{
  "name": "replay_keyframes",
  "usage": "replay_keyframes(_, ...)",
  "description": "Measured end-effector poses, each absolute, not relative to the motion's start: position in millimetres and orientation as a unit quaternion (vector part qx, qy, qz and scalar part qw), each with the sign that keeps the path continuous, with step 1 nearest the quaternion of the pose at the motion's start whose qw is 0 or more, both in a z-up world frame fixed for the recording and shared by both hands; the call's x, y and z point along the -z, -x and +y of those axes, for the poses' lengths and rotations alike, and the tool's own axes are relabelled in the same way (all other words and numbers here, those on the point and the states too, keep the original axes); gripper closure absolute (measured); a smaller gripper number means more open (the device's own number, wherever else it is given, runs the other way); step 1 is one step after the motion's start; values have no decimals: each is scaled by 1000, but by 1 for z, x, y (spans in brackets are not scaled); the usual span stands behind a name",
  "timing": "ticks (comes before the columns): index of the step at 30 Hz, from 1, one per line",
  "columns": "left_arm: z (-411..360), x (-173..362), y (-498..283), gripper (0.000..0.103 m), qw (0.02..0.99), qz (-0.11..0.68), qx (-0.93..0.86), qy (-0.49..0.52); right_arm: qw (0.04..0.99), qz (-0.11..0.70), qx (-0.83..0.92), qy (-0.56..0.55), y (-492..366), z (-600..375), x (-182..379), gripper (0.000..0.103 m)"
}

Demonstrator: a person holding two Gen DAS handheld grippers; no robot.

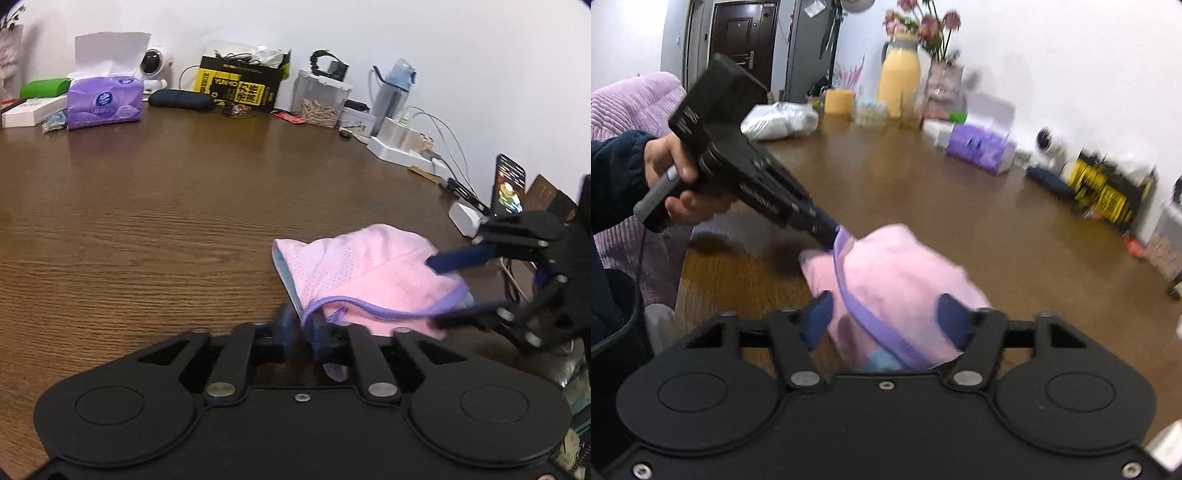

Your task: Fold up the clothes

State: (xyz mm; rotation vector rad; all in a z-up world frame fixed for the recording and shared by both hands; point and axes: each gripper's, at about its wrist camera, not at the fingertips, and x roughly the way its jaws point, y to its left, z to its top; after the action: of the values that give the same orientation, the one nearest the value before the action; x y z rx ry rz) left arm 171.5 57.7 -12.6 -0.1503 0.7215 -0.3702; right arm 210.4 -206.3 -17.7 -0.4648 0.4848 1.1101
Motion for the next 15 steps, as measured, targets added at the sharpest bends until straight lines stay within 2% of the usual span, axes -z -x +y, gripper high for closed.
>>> replay_keyframes(1, 60, 9, -169, 54, 915, 347, 190, 74, 799, 224, -515, 217, -210, -208, 20, 63)
replay_keyframes(2, 66, 4, -166, 45, 915, 338, 206, 82, 802, 221, -512, 214, -207, -210, 20, 66)
replay_keyframes(3, 71, -1, -164, 31, 913, 326, 225, 95, 805, 217, -510, 211, -206, -212, 19, 69)
replay_keyframes(4, 77, -7, -162, 26, 911, 313, 246, 110, 808, 212, -508, 208, -205, -215, 18, 69)
replay_keyframes(9, 86, -30, -172, 26, 915, 277, 247, 155, 818, 201, -498, 208, -192, -220, 17, 70)
replay_keyframes(12, 66, -31, -191, 26, 932, 293, 177, 123, 818, 195, -497, 214, -183, -224, 16, 70)
replay_keyframes(15, 31, -17, -205, 26, 939, 319, 122, 43, 813, 205, -499, 219, -178, -221, 19, 70)
